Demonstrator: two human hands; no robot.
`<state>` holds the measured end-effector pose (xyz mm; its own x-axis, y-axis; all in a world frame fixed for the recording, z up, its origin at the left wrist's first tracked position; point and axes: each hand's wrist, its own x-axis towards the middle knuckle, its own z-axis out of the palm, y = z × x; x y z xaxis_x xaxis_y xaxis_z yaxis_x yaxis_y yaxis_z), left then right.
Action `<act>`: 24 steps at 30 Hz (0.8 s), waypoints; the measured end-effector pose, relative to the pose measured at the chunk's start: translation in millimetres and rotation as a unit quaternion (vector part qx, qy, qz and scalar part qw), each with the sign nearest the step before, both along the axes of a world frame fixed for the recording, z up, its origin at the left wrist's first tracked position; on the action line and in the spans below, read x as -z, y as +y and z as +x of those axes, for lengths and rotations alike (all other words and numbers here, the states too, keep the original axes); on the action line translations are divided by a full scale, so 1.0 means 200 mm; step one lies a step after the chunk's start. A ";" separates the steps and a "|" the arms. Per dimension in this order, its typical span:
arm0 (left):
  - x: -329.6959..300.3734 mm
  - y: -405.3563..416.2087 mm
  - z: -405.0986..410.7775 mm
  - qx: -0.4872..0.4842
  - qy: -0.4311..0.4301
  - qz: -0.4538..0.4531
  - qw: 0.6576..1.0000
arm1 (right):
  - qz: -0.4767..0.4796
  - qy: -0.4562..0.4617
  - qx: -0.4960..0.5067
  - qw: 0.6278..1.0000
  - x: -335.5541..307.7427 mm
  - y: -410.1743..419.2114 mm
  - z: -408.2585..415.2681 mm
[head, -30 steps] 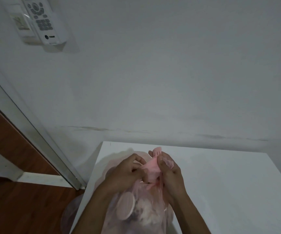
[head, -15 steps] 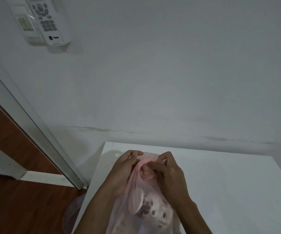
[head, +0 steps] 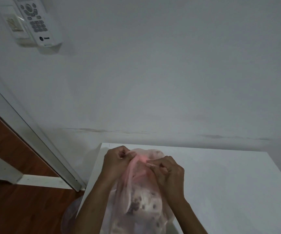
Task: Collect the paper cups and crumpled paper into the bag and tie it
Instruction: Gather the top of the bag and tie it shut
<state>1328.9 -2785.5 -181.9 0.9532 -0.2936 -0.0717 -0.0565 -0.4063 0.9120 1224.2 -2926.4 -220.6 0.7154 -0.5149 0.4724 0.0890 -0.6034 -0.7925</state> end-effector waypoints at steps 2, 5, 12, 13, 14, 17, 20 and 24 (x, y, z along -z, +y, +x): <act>0.04 0.05 0.07 -0.021 -0.042 0.024 0.999 | 0.036 0.015 -0.014 0.999 0.01 0.00 -0.01; 0.07 0.14 0.21 -0.079 -0.080 0.080 0.990 | 0.056 0.030 -0.017 0.998 0.02 -0.04 -0.05; 0.13 0.24 0.38 -0.136 -0.052 0.091 0.985 | 0.076 0.086 -0.053 0.992 0.04 -0.11 -0.16; 0.14 0.24 0.38 -0.135 -0.053 0.084 0.986 | 0.086 0.087 -0.058 0.991 0.03 -0.13 -0.17; 0.14 0.24 0.38 -0.129 -0.055 0.077 0.987 | 0.098 0.090 -0.067 0.989 0.03 -0.16 -0.18; 0.14 0.26 0.37 -0.109 -0.074 0.084 0.988 | 0.144 0.111 -0.079 0.980 0.04 -0.23 -0.20; 0.11 0.26 0.30 -0.072 -0.082 0.035 0.993 | 0.223 0.099 -0.078 0.967 0.03 -0.21 -0.17; 0.02 0.21 0.19 0.003 -0.067 -0.082 0.994 | 0.339 0.025 -0.112 0.934 -0.04 -0.14 -0.10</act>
<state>1366.1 -2744.4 -185.3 0.9489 -0.2973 0.1057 -0.1847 -0.2517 0.9500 1205.2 -2954.2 -213.0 0.8528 -0.5192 0.0556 0.1061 0.0680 -0.9920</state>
